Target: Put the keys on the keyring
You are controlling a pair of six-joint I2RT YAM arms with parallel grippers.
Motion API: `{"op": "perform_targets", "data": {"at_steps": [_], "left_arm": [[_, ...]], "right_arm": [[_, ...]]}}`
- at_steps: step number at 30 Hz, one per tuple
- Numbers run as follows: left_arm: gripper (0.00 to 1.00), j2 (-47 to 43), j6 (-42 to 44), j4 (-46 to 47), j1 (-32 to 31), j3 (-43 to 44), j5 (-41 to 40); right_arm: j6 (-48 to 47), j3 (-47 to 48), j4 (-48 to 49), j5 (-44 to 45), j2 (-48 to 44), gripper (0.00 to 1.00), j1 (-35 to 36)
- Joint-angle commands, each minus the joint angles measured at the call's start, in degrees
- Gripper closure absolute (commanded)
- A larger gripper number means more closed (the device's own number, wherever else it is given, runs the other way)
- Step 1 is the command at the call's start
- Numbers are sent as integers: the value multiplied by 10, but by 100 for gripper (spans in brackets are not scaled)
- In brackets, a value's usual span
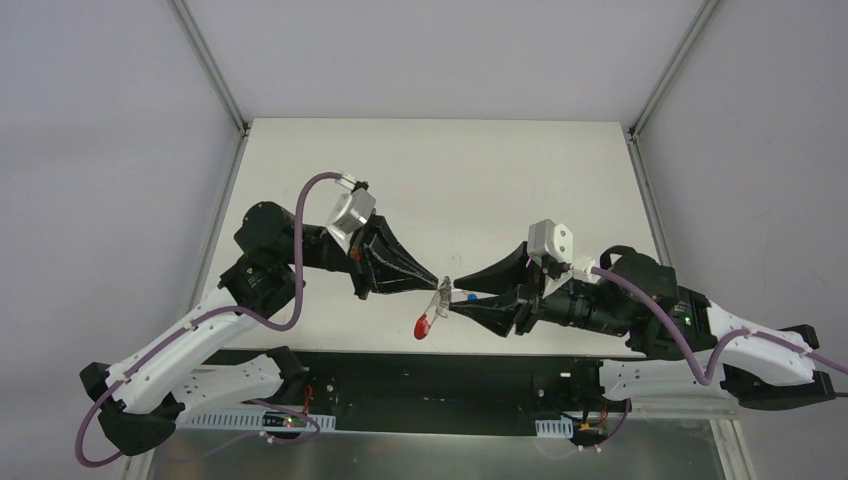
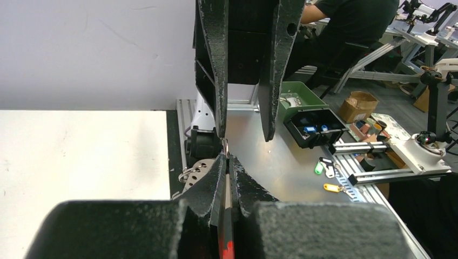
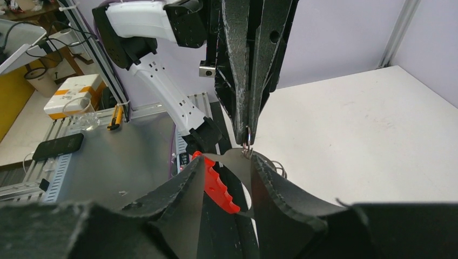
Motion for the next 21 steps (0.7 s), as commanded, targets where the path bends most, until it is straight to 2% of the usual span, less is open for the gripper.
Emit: {"op": "perform_targets", "data": {"at_steps": [1,9,13,18,21], "left_arm": [[100,-2,20,8,-4,23,13],[100,-11,59,-18,-5,33,55],[100,-11,68,-33,-4,41,56],[100,-15,65,-34,-5,41,62],[100,-16,61,-34,-4,42,73]], "right_arm": [[-8,25,-17,6,-14,59,-1],[-18,20,-88,65,-36,57,0],[-16,17,-140,138,-34,56,0],[10,-25,-151,256,-27,53,-8],[50,-57,-149,256,-28,52,-45]]}}
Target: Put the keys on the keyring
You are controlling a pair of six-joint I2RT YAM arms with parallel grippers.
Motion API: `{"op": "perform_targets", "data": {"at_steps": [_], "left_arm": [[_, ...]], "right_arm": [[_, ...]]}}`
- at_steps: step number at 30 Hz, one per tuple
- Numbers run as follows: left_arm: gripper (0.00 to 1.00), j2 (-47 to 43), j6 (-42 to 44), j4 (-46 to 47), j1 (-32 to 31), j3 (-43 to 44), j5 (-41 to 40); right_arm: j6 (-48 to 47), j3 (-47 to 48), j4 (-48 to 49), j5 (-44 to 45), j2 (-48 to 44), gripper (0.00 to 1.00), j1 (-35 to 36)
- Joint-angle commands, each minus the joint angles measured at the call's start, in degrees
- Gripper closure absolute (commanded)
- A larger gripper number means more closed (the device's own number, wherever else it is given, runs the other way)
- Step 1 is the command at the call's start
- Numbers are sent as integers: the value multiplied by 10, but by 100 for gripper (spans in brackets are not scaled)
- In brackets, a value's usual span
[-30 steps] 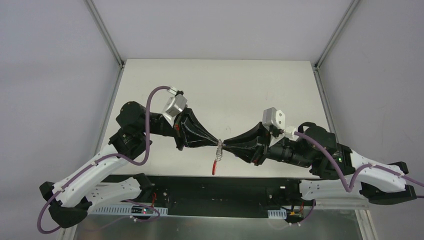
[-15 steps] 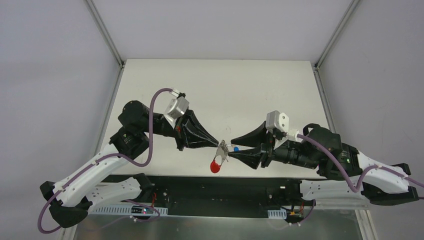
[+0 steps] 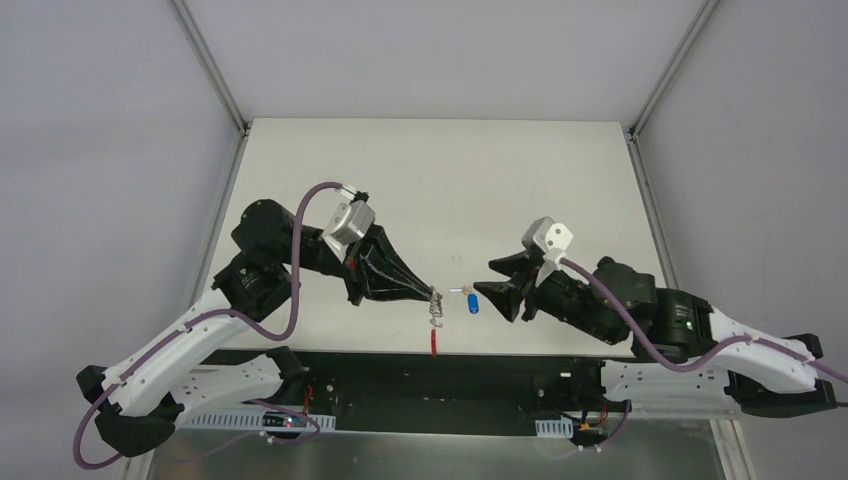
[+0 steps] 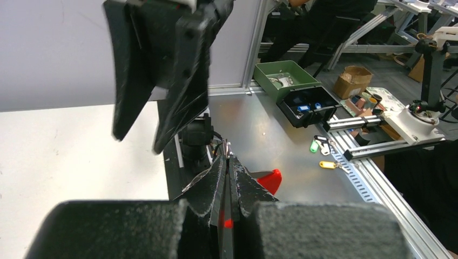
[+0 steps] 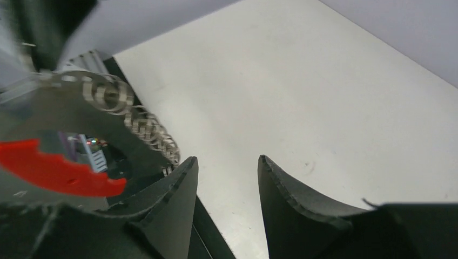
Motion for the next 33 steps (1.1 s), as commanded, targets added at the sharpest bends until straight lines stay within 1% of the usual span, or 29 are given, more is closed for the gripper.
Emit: {"op": "perform_targets", "data": {"at_steps": [1,4,8,11,14,16,19,22,26,29,33], "left_arm": [[100,-12,10,21,-4,27,30],[100,-14,-4,33,-4,27,39],[100,-20,-26,55,-4,17,38],[100,-22,-54,86,-4,9,40],[100,-27,-73,105,-4,3,42],[100,-31,-85,118,-5,-1,44],[100,-35,-106,141,-4,-7,46],[100,-37,-134,171,-5,-14,47],[100,-37,-174,218,-4,-25,47],[100,-37,-197,244,-5,-29,48],[100,-38,-207,252,-5,-31,49]], "right_arm": [[57,-41,-10,57,4,52,-48],[119,-61,-14,-13,19,52,-138],[197,-82,-21,-142,66,52,-274],[236,-98,-19,-202,116,53,-345],[263,-120,2,-252,161,53,-391],[269,-125,13,-279,195,55,-404],[270,-126,16,-281,242,57,-406],[267,-138,29,-271,272,59,-405],[263,-157,53,-257,308,64,-405],[263,-165,67,-241,333,66,-405],[259,-166,79,-207,365,67,-404]]}}
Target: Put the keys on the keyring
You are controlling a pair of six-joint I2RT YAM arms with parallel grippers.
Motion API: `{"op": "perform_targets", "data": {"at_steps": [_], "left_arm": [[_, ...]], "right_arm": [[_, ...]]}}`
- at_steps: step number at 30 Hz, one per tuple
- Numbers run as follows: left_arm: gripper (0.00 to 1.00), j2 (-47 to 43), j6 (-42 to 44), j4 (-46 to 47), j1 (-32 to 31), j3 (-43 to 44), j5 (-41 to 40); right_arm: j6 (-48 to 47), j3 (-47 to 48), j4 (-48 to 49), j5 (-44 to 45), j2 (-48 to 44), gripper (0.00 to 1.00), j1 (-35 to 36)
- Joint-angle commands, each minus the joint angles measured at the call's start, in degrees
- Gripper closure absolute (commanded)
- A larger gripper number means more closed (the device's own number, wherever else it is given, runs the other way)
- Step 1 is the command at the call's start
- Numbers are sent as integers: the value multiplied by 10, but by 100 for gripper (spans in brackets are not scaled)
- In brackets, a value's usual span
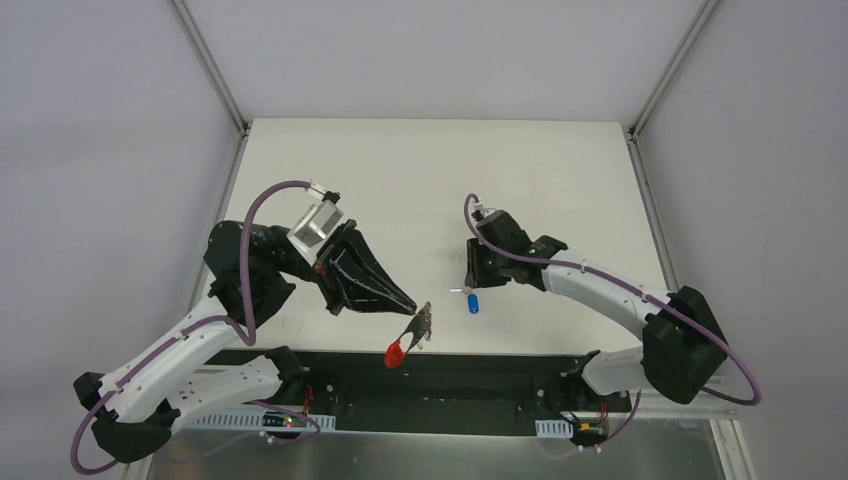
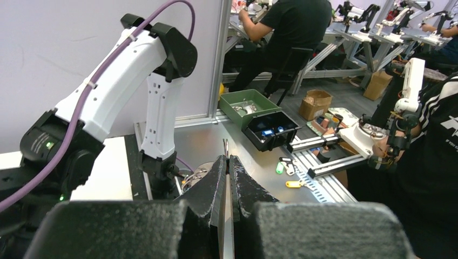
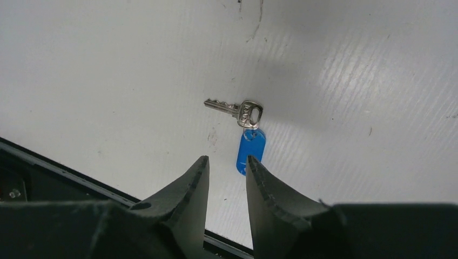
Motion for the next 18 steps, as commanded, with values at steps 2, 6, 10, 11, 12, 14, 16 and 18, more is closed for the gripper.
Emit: {"op": "perform_targets", "data": {"at_steps": [2,6,10,11,12,14,16,18], "left_arm": [[100,-7,-40,73,-5,0,9],[100,-6,-49,79,-4,-3,8],[100,-6,-51,79,-4,-4,8],[100,-5,-51,80,-4,-4,7],[100,-5,-51,80,-5,-4,8],[100,-6,-50,79,-4,-5,8],[100,-6,-49,76,-4,-5,7],[100,-7,-46,73,-5,-4,7]], "right_arm": [[2,0,37,42,28,67,1],[-1,-6,51,63,46,67,5],[-6,-17,68,73,55,67,14],[-6,-20,73,76,58,67,18],[-7,-23,77,80,61,67,22],[-5,-29,82,89,68,67,28],[-4,-35,91,95,70,68,37],[-4,-39,95,101,73,69,44]]}}
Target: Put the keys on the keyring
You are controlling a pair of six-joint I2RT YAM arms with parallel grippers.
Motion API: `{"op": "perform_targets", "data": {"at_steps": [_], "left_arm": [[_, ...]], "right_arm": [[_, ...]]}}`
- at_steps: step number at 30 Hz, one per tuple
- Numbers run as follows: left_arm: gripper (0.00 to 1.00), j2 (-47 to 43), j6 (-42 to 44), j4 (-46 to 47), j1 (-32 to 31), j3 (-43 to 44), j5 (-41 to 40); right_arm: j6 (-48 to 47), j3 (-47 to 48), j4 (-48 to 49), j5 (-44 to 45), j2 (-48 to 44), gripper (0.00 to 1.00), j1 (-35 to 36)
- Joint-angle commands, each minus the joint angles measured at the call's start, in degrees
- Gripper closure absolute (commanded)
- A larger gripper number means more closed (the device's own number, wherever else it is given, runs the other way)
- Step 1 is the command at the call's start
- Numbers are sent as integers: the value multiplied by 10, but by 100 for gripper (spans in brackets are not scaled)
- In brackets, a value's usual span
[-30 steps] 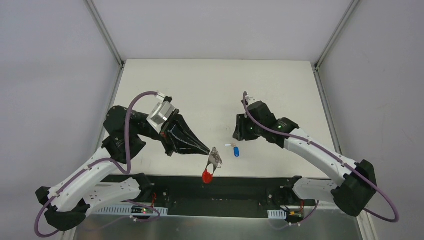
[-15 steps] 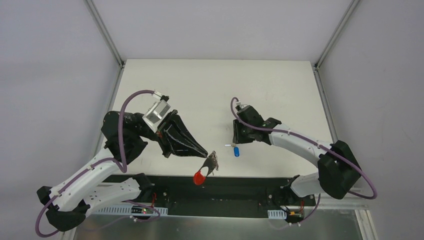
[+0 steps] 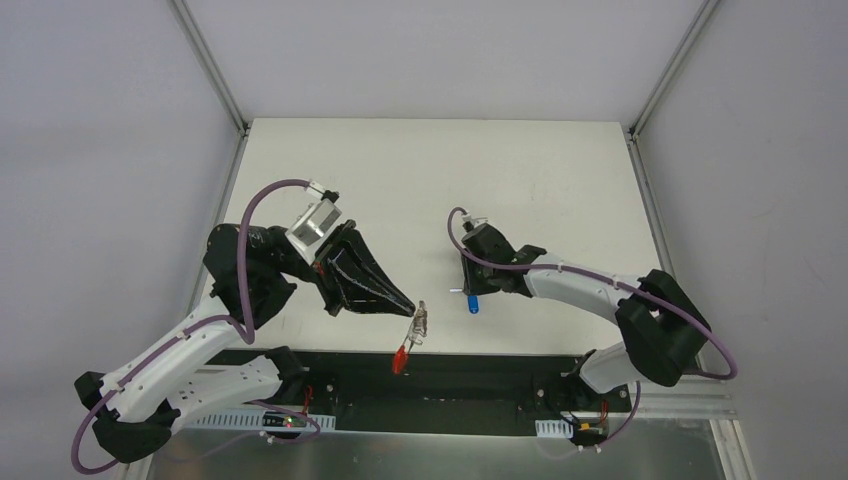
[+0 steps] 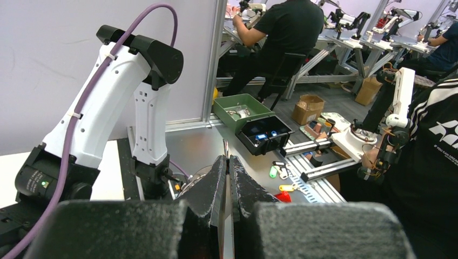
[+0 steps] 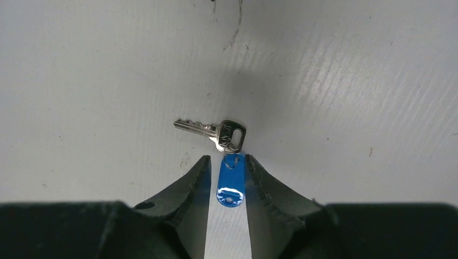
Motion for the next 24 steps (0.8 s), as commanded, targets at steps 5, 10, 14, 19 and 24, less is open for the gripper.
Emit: {"op": "perform_targets", "data": {"at_steps": [5,10,14,19,24], "left_arm": [[100,-7,-1,28,-4,4,6],[100,-6,3,23,-5,4,5],[100,-7,8,17,-5,5,5],[100,-8,14,7,-5,7,6],[100,-5,19,3,-5,8,6]], "right_arm": [[0,-12,26,49,13,69,25],[-2,-9,25,65,18,73,26],[-7,-2,23,69,31,76,27],[-11,6,18,64,40,79,27],[-14,4,15,68,33,100,27]]}}
